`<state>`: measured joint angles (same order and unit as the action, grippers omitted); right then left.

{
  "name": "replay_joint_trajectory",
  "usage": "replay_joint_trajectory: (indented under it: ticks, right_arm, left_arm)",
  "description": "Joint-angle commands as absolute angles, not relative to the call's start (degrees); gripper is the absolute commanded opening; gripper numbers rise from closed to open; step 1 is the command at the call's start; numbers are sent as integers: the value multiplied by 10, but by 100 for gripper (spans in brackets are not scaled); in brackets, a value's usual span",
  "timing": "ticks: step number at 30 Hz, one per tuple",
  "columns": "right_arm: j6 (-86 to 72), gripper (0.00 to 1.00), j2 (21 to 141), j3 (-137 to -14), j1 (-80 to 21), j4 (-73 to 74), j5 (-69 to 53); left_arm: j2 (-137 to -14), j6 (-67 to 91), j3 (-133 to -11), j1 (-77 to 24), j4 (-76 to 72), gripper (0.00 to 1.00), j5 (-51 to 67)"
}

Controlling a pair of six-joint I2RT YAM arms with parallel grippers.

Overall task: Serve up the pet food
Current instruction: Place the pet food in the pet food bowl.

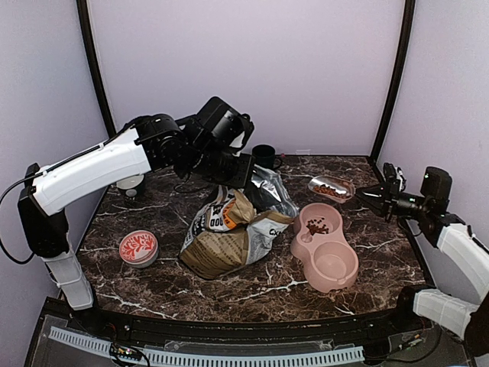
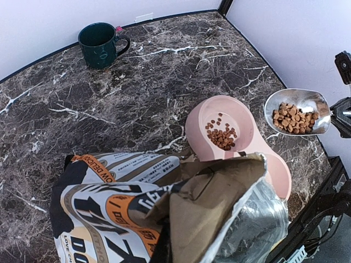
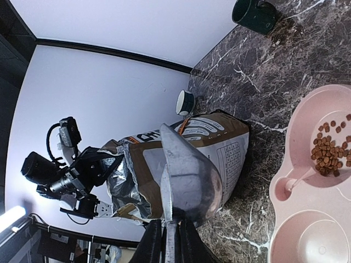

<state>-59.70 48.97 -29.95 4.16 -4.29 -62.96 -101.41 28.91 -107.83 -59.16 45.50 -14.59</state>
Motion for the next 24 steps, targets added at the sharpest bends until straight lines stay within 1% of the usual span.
replay_joint_trajectory:
  ticks: [1,14,24]
  right_arm:
    - [-573,0,470,-288,49,-30,-616]
    - [-516,0,452,-278,52,61,-556]
    - [-444,0,458,-308,52,156,-475]
  left_arm:
    - [-995,277,-1069,-587,448,0,-158]
    - [-980,271,-1044,-586,434,0,-162]
    - [-972,271,-1035,-584,432,0,-163]
